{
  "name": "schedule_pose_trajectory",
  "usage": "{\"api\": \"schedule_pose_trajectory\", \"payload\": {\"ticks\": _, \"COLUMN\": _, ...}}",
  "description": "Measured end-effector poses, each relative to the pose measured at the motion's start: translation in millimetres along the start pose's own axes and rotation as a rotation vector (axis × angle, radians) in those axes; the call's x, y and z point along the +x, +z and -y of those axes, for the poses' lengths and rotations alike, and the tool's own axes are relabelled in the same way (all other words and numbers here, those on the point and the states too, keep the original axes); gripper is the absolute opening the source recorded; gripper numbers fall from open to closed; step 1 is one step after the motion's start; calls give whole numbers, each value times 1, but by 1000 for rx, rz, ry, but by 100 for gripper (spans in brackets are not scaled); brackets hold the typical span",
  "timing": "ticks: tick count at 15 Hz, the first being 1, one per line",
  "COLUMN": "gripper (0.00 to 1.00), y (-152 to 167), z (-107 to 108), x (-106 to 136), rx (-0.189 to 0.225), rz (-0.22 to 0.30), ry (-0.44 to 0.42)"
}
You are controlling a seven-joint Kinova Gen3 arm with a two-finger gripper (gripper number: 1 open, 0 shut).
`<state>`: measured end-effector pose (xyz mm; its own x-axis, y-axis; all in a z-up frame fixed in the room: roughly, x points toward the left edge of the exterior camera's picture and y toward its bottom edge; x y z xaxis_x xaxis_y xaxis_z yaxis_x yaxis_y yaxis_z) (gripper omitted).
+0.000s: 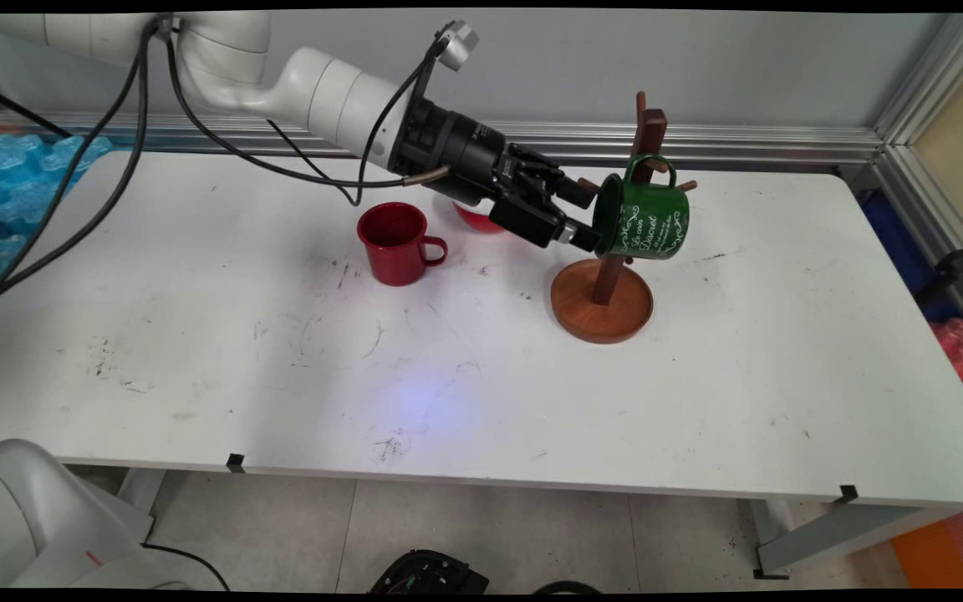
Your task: Pick up the green mug from the rack
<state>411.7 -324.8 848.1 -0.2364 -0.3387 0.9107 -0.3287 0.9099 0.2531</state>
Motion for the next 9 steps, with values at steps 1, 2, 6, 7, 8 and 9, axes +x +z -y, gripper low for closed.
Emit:
{"api": "schedule_pose_trajectory", "payload": {"ticks": 1, "gripper": 100, "y": 0, "z": -1, "x": -1, "rx": 0, "rz": 1, "ry": 10}}
{"api": "schedule_pose_trajectory", "payload": {"ticks": 2, "gripper": 100, "y": 0, "z": -3, "x": -1, "rx": 0, "rz": 4, "ry": 28}}
{"api": "schedule_pose_trajectory", "payload": {"ticks": 6, "gripper": 100, "y": 1, "z": -9, "x": -5, "rx": -1, "rz": 24, "ry": 113}}
{"api": "schedule_pose_trajectory", "payload": {"ticks": 7, "gripper": 100, "y": 1, "z": -10, "x": -6, "rx": 1, "rz": 32, "ry": 137}}
{"api": "schedule_pose_trajectory", "payload": {"ticks": 8, "gripper": 100, "y": 2, "z": -10, "x": -7, "rx": 5, "rz": 38, "ry": 157}}
{"api": "schedule_pose_trajectory", "payload": {"ticks": 9, "gripper": 100, "y": 3, "z": -11, "x": -8, "rx": 10, "rz": 44, "ry": 176}}
